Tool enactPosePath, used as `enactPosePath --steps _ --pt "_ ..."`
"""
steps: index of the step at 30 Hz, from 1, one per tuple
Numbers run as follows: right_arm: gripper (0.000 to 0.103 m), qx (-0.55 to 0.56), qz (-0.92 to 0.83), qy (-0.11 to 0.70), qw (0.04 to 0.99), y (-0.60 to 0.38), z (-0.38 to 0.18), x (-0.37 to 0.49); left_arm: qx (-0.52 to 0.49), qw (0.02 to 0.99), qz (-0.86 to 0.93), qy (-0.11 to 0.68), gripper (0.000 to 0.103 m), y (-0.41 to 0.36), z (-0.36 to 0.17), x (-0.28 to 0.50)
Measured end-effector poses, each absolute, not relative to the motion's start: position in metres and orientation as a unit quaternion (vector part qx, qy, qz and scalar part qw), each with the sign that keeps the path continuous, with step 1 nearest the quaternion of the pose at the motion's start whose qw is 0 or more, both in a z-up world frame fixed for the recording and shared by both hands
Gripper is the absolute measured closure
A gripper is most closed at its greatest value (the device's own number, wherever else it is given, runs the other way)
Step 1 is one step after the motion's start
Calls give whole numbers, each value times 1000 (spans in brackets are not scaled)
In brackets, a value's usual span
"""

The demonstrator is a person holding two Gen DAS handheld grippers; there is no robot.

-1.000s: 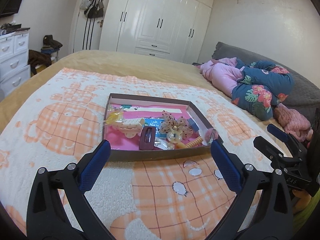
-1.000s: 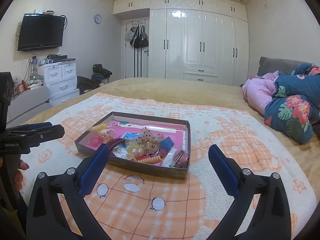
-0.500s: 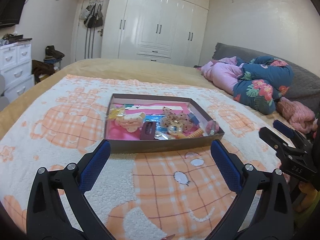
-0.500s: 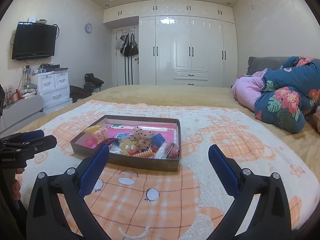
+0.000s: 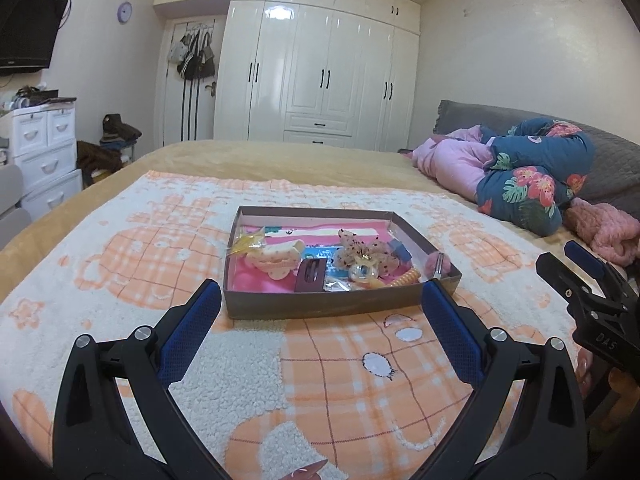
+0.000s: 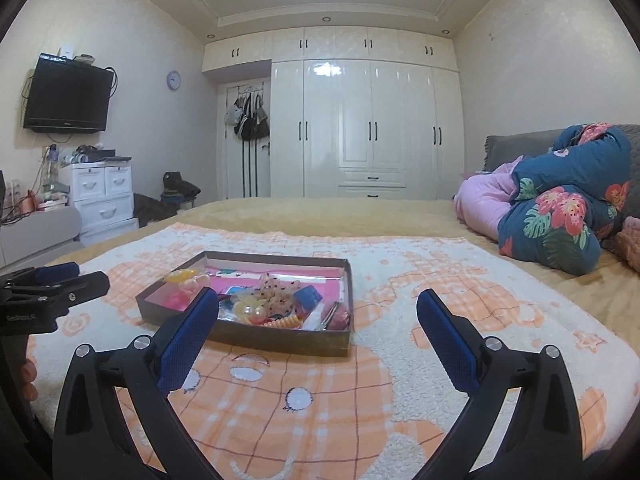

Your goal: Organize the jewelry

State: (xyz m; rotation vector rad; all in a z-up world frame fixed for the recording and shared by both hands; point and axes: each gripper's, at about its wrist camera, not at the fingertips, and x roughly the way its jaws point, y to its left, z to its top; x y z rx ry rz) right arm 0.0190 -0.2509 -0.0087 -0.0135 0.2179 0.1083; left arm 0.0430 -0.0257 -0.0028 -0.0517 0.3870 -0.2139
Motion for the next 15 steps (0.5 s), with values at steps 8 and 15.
enactPosePath --steps 8,15 --pt "6 -18 38 91 995 -251 -15 16 -22 978 -102 179 11 -27 -4 41" --pt "6 -21 40 93 995 -249 -19 17 -21 980 -94 177 11 -26 -6 41"
